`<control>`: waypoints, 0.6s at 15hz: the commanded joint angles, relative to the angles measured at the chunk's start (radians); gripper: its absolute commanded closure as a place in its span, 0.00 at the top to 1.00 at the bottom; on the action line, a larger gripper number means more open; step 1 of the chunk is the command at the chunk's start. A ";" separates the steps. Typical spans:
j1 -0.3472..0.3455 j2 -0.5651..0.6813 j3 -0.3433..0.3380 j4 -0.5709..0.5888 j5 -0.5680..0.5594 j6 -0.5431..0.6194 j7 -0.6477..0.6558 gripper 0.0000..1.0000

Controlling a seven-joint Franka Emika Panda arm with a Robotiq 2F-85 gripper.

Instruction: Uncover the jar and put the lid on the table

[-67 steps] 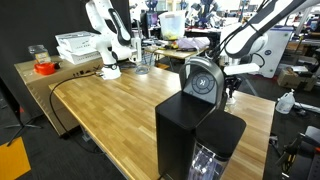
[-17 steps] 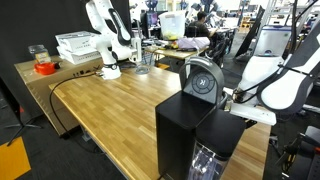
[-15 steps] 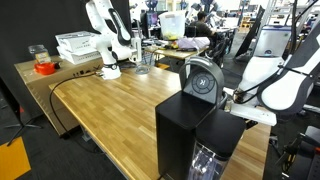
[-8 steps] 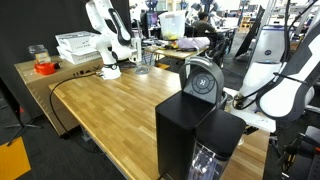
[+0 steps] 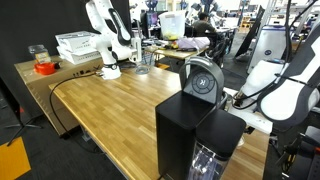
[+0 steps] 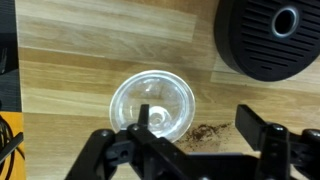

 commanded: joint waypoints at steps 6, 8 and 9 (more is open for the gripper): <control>0.133 -0.086 -0.035 -0.049 0.227 0.082 0.001 1.00; 0.202 -0.081 -0.043 -0.044 0.320 0.114 -0.021 1.00; 0.240 -0.081 -0.047 -0.043 0.380 0.140 -0.038 1.00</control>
